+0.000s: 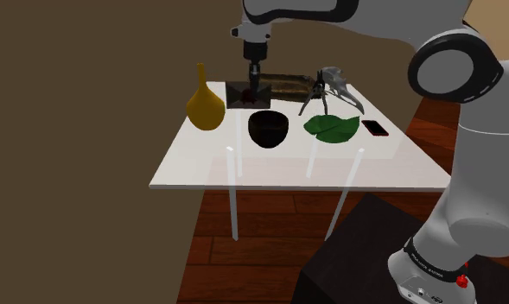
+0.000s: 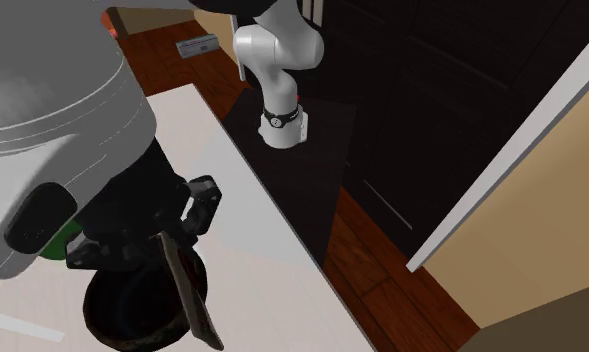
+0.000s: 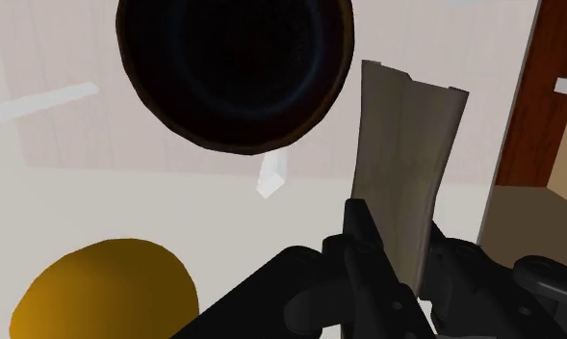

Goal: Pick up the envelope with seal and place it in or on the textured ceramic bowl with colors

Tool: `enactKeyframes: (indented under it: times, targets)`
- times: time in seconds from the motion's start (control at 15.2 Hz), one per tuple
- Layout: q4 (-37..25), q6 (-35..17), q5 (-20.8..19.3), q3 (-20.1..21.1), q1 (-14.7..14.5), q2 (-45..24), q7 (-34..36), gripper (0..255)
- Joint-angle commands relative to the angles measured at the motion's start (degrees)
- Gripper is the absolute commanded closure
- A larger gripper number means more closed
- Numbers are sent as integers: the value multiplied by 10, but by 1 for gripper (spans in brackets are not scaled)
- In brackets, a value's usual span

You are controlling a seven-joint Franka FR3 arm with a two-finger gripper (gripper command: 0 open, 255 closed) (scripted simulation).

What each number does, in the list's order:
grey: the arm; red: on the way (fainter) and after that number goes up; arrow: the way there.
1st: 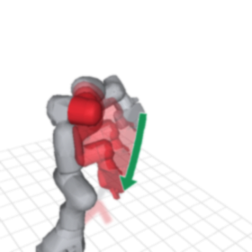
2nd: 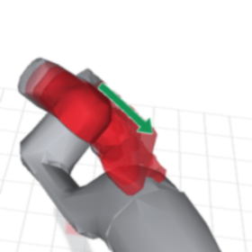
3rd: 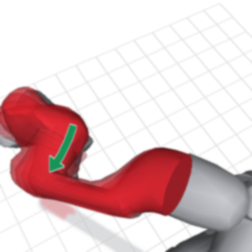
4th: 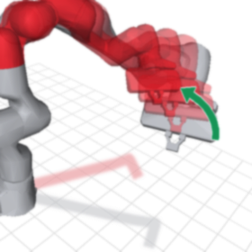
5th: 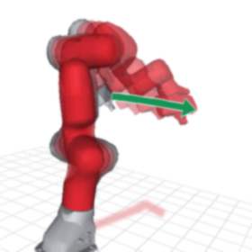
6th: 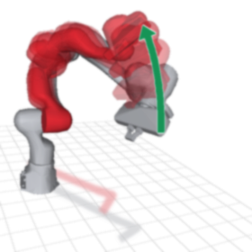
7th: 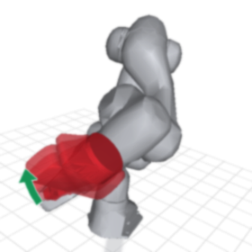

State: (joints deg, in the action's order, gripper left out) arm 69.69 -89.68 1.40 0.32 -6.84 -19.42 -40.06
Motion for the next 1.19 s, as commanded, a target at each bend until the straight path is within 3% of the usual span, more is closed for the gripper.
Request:
enactKeyframes:
  times: [0.0,0.4,1.12]
  targets:
    - [5,0,3,-8,18,4,-27,255]
    - [-8,14,12,-35,76,3,-108,255]
    - [111,-82,11,-34,73,26,-110,255]
